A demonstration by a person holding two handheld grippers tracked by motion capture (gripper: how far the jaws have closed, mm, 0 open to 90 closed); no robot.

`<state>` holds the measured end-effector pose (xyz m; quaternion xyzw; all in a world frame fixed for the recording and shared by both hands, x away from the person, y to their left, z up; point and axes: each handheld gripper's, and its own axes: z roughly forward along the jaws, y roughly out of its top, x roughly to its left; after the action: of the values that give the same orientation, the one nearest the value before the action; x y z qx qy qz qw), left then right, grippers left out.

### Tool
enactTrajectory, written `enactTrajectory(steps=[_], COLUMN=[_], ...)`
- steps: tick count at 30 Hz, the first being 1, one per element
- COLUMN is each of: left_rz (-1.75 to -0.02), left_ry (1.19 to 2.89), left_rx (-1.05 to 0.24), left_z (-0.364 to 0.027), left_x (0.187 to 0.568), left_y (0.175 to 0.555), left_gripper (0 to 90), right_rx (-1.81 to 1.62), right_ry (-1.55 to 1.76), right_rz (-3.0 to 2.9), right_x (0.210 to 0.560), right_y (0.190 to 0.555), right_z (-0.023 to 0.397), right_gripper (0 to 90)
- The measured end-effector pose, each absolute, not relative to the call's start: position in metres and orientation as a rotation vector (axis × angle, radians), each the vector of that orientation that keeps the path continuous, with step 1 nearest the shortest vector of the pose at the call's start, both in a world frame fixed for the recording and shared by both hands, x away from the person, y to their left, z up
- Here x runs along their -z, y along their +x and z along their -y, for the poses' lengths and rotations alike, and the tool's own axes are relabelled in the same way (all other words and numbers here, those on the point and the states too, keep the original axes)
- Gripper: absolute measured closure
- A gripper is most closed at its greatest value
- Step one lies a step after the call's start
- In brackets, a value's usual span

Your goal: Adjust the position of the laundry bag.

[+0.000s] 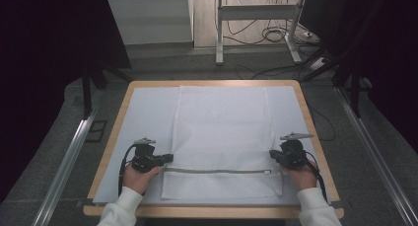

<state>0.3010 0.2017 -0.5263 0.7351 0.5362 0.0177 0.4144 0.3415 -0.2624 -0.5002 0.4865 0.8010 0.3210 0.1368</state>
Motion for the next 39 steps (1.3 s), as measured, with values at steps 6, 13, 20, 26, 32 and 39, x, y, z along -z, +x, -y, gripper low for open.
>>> enactTrajectory(steps=[6, 13, 20, 26, 32, 39], left_rz=[-1.361, -1.373, -1.386, -1.393, -1.405, -1.409], left_ry=[1.840, 1.833, 1.825, 1.831, 1.821, 1.829], left_rx=[-0.045, -0.047, -0.044, -0.043, -0.042, -0.049], left_z=[-0.208, -0.216, -0.222, -0.226, -0.231, -0.233], left_x=[0.528, 0.529, 0.530, 0.531, 0.532, 0.532], left_y=[0.298, 0.295, 0.294, 0.294, 0.293, 0.293], left_gripper=[89.0, 88.8, 88.8, 88.7, 88.4, 88.3], right_rx=[-0.935, -0.945, -0.942, -0.945, -0.941, -0.933], right_ry=[1.396, 1.376, 1.358, 1.346, 1.335, 1.329], right_rz=[-2.329, -2.345, -2.359, -2.367, -2.381, -2.391], right_x=[0.501, 0.503, 0.505, 0.505, 0.506, 0.507], right_y=[0.341, 0.342, 0.343, 0.343, 0.342, 0.340], right_z=[0.256, 0.249, 0.243, 0.241, 0.236, 0.235], right_gripper=[87.3, 87.3, 87.3, 87.3, 87.3, 87.3])
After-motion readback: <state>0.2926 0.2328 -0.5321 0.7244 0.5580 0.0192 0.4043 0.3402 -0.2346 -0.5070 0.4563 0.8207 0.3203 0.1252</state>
